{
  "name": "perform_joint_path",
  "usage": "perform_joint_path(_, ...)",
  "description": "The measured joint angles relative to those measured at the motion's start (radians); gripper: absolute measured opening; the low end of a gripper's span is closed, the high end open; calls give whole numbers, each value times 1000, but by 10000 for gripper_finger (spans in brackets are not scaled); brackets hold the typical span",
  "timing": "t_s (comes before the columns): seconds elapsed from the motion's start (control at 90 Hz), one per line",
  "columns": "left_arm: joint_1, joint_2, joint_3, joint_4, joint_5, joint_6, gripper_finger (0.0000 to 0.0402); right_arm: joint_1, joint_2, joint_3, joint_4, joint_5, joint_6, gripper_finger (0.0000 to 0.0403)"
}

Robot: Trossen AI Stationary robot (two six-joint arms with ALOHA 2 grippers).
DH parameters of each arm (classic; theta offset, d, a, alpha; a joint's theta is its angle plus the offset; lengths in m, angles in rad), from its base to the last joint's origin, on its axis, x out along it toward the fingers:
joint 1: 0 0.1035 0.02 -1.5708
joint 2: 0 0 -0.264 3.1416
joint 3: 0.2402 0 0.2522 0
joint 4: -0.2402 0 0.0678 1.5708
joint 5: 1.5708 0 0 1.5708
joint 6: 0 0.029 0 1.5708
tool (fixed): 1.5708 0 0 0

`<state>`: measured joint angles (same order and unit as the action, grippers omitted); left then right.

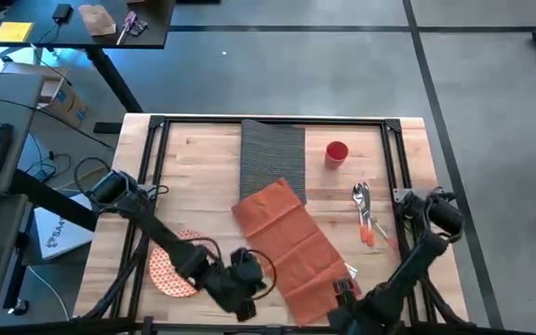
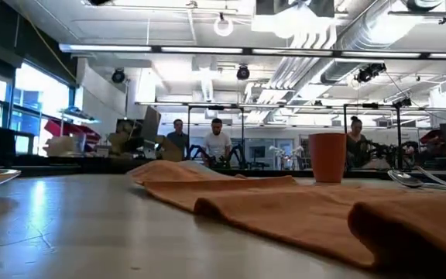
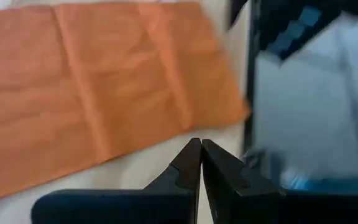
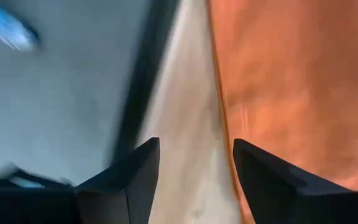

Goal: Set table place
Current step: Fold the orange table napkin

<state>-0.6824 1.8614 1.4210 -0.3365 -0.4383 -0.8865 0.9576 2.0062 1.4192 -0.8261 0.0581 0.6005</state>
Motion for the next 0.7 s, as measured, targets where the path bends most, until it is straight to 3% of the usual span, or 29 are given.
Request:
perform_joint_path(0.289, -32, 8, -1, -38, -11, -224, 0, -9, -3, -77, 123, 15, -88, 141)
perform_joint_path(0.489, -25, 8, 16, -13, 40, -212, 0, -14, -52, -76, 116, -5, -76, 129)
perform_joint_path(0.7, -2, 8, 37, -9, 27, -212, 0, -16, -50, -96, 133, 72, -63, 129)
